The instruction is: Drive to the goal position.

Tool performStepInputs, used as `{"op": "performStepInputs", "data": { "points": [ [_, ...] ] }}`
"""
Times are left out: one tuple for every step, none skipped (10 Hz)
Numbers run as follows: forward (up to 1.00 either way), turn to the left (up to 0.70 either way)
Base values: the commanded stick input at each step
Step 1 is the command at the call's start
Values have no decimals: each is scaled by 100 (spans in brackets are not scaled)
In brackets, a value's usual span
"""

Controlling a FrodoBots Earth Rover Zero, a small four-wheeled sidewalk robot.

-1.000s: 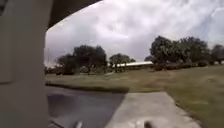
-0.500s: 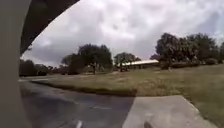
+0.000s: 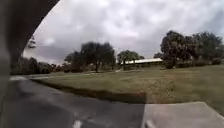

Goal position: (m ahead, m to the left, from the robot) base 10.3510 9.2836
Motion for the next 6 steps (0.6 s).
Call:
{"op": "performStepInputs", "data": {
  "points": [
    [61,31],
    [62,31],
    [62,31],
    [62,38],
    [60,54],
    [58,58]
  ]
}}
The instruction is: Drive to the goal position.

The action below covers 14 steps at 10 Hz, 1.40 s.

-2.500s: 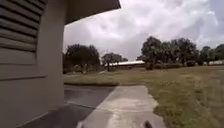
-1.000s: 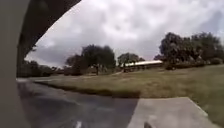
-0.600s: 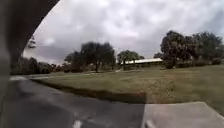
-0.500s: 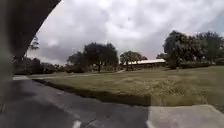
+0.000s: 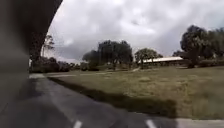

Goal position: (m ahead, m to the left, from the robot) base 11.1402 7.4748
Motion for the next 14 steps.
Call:
{"op": "performStepInputs", "data": {
  "points": [
    [54,54],
    [52,52],
    [51,51],
    [45,45],
    [41,47],
    [40,55],
    [39,62],
    [38,70],
    [36,73],
    [36,73],
    [36,72],
    [36,71],
    [49,12],
    [68,0]
  ]
}}
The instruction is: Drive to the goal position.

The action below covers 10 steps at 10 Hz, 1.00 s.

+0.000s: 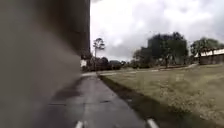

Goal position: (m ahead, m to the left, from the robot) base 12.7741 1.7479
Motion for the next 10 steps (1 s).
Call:
{"op": "performStepInputs", "data": {
  "points": [
    [85,0],
    [85,0],
    [85,0],
    [85,0],
    [85,0],
    [85,0],
    [85,0],
    [85,0],
    [85,0],
    [85,0]
  ]
}}
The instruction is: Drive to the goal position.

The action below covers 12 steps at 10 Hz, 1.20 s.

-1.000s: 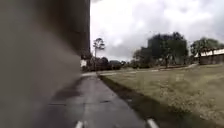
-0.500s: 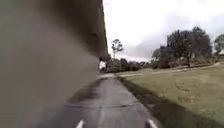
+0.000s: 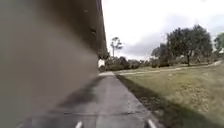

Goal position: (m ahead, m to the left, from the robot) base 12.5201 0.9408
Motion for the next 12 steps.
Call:
{"op": "performStepInputs", "data": {
  "points": [
    [85,2],
    [85,6],
    [85,10],
    [85,13],
    [85,17],
    [85,21],
    [85,24],
    [85,28],
    [85,32],
    [85,30],
    [85,20],
    [85,10]
  ]
}}
